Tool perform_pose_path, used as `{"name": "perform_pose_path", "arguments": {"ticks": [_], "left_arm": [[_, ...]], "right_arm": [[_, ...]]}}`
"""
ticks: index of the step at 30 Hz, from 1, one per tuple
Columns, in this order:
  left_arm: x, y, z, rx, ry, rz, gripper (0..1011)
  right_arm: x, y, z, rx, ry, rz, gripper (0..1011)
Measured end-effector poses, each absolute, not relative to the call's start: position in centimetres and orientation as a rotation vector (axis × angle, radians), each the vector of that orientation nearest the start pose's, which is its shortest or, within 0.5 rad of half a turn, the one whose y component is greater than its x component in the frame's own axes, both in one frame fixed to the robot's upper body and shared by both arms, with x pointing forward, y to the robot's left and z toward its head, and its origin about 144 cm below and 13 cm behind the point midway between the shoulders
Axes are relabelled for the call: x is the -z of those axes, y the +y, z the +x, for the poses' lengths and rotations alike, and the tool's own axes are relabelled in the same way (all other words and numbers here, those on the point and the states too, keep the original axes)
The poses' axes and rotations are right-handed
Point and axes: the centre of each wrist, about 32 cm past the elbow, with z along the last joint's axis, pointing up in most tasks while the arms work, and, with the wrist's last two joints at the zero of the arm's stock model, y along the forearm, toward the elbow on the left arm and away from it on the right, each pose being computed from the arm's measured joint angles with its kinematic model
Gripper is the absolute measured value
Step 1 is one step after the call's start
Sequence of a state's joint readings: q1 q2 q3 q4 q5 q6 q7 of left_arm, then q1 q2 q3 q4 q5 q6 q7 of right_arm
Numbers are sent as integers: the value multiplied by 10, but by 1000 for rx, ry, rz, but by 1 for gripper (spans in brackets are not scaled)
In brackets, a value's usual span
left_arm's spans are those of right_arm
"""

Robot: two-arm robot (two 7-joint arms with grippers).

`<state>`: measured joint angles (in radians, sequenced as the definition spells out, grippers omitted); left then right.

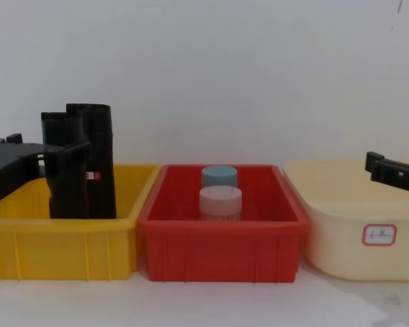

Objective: Pick up the garbage bag with the one hand and transfer it to the other hand.

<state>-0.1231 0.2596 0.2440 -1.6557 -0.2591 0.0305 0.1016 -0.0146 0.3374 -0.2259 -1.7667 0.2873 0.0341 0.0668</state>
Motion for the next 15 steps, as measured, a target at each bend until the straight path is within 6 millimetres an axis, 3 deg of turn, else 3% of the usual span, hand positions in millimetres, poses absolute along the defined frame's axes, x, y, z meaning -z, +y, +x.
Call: {"name": "perform_pose_path", "arguments": {"ticks": [15], "left_arm": [[-1197, 219, 497, -1387, -79, -90, 1000]], "right_arm": [[-1189, -237, 443, 1229, -75, 26, 1001]]}}
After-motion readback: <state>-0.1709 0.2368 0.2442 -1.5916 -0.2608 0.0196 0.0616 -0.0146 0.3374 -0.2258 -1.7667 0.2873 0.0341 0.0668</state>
